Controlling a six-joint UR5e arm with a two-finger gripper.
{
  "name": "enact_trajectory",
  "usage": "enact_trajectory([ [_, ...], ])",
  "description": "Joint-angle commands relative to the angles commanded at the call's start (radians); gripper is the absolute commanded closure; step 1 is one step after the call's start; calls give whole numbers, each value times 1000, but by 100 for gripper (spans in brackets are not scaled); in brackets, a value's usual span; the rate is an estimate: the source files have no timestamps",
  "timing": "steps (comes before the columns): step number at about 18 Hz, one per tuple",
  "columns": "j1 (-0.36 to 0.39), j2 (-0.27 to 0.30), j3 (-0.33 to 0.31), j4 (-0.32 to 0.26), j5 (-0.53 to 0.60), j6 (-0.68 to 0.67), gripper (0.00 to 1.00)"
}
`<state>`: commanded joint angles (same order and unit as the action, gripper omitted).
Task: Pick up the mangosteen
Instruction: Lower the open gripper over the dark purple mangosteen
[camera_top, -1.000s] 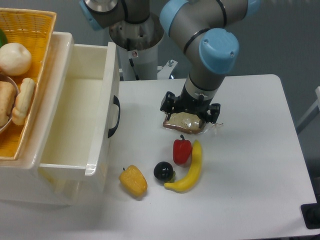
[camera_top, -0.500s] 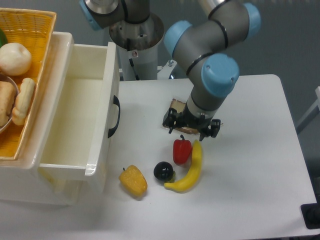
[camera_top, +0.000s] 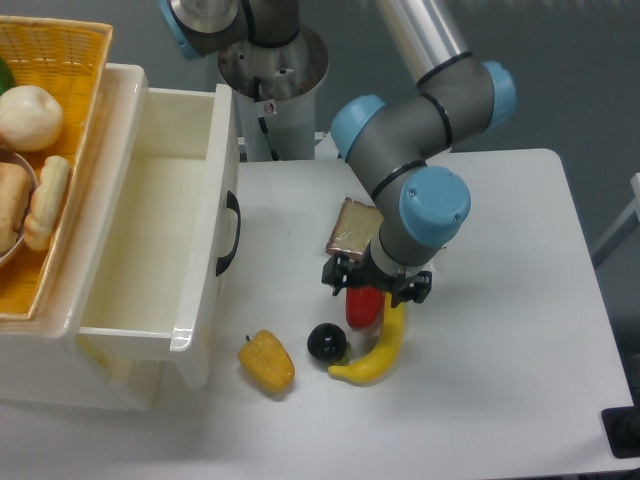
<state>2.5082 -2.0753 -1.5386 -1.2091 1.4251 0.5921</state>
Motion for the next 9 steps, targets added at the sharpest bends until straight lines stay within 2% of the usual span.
enact_trajectory([
  [3,-22,-25,2,26,0,3,0],
  [9,-52,-45,9,42,0,8,0],
])
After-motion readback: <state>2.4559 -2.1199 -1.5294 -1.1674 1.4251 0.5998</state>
